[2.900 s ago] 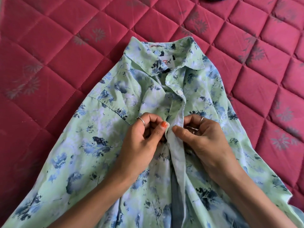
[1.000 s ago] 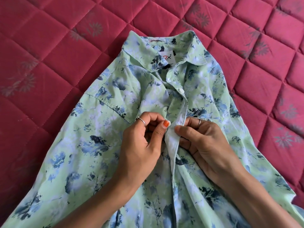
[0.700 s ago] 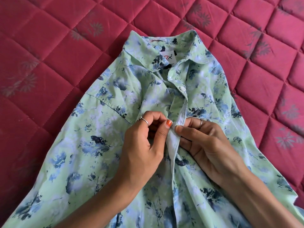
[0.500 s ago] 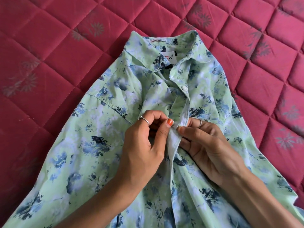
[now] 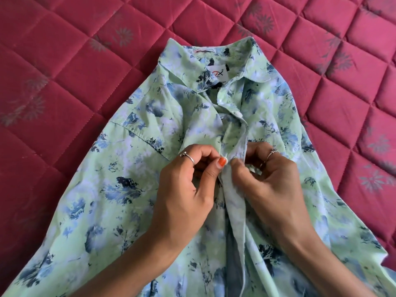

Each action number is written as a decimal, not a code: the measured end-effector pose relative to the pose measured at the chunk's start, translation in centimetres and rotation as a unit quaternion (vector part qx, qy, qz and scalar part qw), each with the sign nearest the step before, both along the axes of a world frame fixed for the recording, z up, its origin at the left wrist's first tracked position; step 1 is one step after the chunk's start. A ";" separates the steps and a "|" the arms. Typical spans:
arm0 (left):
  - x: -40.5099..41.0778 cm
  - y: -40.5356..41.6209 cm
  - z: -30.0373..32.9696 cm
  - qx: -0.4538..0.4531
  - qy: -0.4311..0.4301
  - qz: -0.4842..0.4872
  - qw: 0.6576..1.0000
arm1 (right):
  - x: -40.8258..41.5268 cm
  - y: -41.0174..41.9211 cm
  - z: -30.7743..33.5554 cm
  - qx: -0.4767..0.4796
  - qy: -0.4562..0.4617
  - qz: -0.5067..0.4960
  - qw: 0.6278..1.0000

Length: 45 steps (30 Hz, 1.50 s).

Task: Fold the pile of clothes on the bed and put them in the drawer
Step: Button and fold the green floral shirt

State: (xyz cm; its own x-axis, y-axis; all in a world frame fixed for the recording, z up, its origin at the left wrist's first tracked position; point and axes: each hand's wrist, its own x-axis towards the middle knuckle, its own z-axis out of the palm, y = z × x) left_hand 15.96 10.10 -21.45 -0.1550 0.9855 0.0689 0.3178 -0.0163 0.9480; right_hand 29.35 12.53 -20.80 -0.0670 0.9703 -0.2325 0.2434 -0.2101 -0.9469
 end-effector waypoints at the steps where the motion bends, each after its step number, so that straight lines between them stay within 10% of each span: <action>1: 0.0 0.0 0.0 0.009 0.013 -0.004 1.000 | -0.1 -0.1 0.0 0.013 -0.026 0.010 1.000; 8: 0.2 -0.1 -0.4 0.033 0.056 0.000 0.998 | 0.1 0.0 -0.1 0.019 -0.055 0.042 0.997; 27: 0.3 -0.1 -0.2 0.023 0.049 0.027 0.998 | 0.2 0.2 0.8 -0.256 0.273 -0.032 0.927; 45: 0.3 -0.3 -0.5 -0.097 -0.045 0.036 0.994 | 0.1 0.1 -0.1 -0.208 0.229 -0.035 0.950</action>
State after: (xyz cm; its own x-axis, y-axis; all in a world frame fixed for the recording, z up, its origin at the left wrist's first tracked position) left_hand 16.27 9.80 -21.96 -0.2221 0.9650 -0.1393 0.2245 0.1897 0.9558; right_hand 29.44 12.58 -20.89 -0.1929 0.8064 -0.5591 -0.2013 -0.5902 -0.7818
